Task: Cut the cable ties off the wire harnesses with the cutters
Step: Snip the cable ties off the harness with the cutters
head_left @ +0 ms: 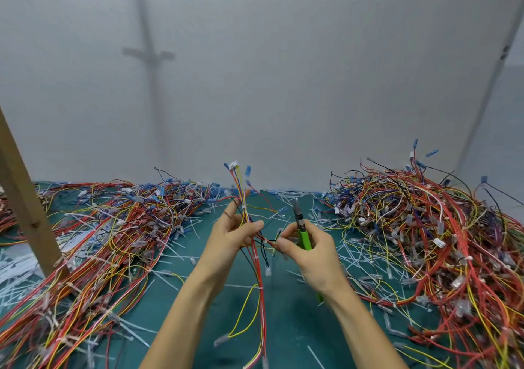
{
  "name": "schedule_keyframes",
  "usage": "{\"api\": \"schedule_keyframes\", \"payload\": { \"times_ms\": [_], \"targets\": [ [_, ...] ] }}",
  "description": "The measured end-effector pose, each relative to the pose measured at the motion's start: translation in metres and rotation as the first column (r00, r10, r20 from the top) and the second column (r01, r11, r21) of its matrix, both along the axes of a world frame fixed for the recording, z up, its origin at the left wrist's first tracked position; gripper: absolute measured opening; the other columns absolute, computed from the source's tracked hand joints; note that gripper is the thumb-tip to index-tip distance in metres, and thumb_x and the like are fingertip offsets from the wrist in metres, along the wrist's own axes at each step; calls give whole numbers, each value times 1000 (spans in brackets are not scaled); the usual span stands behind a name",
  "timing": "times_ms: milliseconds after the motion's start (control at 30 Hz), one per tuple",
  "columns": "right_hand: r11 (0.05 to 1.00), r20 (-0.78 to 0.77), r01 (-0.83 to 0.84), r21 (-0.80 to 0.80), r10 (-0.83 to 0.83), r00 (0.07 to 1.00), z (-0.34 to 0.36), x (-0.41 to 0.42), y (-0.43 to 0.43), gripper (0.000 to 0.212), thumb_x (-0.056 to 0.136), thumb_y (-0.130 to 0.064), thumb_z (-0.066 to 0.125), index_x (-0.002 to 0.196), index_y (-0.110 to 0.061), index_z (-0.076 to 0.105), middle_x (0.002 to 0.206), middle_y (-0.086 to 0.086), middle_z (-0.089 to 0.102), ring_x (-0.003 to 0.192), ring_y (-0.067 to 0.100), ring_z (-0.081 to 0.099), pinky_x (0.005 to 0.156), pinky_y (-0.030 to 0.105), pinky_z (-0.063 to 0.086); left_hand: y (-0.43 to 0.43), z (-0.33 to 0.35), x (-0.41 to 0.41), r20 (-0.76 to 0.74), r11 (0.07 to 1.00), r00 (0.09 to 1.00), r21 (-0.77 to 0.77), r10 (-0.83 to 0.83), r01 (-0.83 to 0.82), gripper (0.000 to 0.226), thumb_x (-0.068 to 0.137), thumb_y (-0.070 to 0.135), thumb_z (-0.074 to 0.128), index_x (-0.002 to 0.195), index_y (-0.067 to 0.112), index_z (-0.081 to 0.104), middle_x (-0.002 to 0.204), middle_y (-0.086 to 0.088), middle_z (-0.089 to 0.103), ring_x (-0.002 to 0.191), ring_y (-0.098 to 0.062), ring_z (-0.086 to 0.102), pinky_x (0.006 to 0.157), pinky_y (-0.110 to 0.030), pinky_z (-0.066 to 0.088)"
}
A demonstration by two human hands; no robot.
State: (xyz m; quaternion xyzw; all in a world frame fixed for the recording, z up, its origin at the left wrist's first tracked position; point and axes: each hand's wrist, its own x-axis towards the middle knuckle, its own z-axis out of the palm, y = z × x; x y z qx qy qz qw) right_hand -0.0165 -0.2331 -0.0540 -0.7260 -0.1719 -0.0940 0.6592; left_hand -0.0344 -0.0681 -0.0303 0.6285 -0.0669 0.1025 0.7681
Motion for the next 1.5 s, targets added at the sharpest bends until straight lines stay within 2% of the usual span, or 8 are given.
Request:
{"api": "schedule_keyframes", "payload": {
  "times_ms": [200,400,500,633,800,1033,1367,1500],
  "targets": [
    [984,118,168,-58,-160,980,3,-4,-2,19,84,-12,74,78,-24,60,72,1,64,71,23,62,73,40,52,0,-2,-1,-62,988,997,147,55,-45,47,87,13,68,120,43,53,68,-1,62,67,-14,65,74,-34,58],
    [926,315,339,-167,-276,908,5,-13,4,21,84,-17,74,79,-26,56,60,-18,52,55,3,46,53,11,32,-3,1,-4,-112,991,993,131,28,-13,51,74,35,77,113,29,45,75,-9,75,70,-21,74,60,-18,54],
    [910,359,380,-163,-304,882,6,-16,6,19,84,-16,75,81,-24,57,62,-12,48,56,4,46,54,12,30,-5,0,-3,-98,994,995,104,30,-20,87,73,14,82,140,20,27,79,-11,76,72,-20,74,63,-18,54],
    [909,395,382,-167,-293,870,4,-18,9,18,83,-15,76,82,-21,59,69,-4,54,56,5,42,56,15,31,-3,-1,-1,-66,999,998,46,3,0,73,75,2,78,132,21,35,81,-13,76,70,-21,73,63,-23,57],
    [914,313,394,-95,-348,884,6,-14,6,25,84,-15,75,81,-32,56,68,-12,56,60,3,48,62,22,37,1,-1,-1,-131,988,989,131,-69,87,74,74,23,78,135,27,36,89,-13,76,77,-24,74,83,-38,59],
    [937,225,340,-81,-315,922,8,-14,4,20,85,-14,74,90,-28,61,85,-9,67,84,11,65,80,34,53,-2,-5,0,-170,984,983,153,-65,91,60,88,10,69,136,16,34,89,-12,76,71,-19,72,66,-27,58],
    [898,202,435,68,-440,875,5,-11,4,12,91,-20,66,91,-29,58,78,-11,64,72,6,61,70,22,47,-2,-6,4,-142,984,976,90,165,-153,62,90,12,67,141,15,31,86,-8,76,71,-18,69,65,-24,59],
    [965,71,263,-11,-262,963,2,-5,2,9,90,-27,67,83,-27,62,73,-4,70,65,15,65,69,38,55,-2,-7,8,-166,981,967,42,194,-189,60,93,5,61,145,10,33,84,-11,71,72,-22,68,68,-27,59]
  ]
}}
